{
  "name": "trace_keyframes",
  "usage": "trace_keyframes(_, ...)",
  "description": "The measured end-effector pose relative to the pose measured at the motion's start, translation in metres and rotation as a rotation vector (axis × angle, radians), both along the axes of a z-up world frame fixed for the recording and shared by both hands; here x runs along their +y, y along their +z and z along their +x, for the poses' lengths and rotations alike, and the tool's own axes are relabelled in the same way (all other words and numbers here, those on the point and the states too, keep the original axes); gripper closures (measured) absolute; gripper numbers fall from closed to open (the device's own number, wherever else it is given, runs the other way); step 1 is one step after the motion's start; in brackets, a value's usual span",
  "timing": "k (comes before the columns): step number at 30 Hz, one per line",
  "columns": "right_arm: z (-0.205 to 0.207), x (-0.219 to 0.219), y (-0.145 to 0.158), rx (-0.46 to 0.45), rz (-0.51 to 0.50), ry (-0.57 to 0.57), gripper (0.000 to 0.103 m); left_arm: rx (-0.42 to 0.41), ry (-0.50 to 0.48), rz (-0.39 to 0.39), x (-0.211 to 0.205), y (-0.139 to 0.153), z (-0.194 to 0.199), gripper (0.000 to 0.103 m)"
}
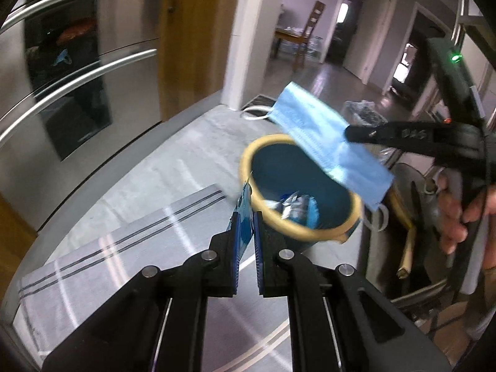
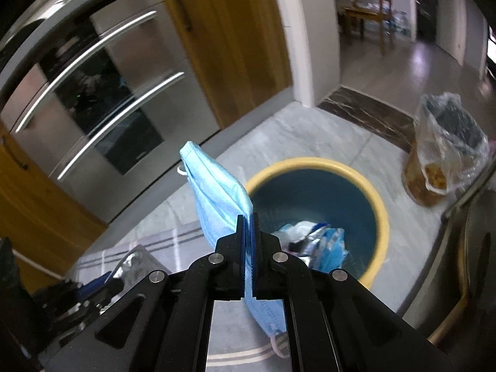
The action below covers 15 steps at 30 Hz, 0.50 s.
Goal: Collect trash
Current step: 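Lift and carry the face mask and blister pack over the teal bin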
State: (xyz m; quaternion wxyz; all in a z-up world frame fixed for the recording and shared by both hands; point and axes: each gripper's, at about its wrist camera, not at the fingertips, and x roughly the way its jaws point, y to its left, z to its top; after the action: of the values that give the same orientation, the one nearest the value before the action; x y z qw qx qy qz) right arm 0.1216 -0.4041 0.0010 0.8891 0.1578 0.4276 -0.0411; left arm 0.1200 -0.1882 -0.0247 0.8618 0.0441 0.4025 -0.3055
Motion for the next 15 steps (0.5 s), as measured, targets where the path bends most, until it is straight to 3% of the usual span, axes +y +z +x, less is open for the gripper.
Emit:
trace_keyframes(3,0.005,-0.024,-0.011,0.022,0.032,-0.052,0.099,0.009,-0.034,-0.02,-0.026,0.001,0.008,0.095)
trace_keyframes(9,0.015,-0.054,-0.038,0.075,0.057,-0.11,0.099,-0.022,-0.122,0.011,-0.087,0.002,0.027,0.095)
trace_keyframes(15,0.024,-0.077,-0.064,0.119,0.06,-0.156,0.099,-0.013,-0.157,0.066,-0.129,-0.015,0.048,0.095)
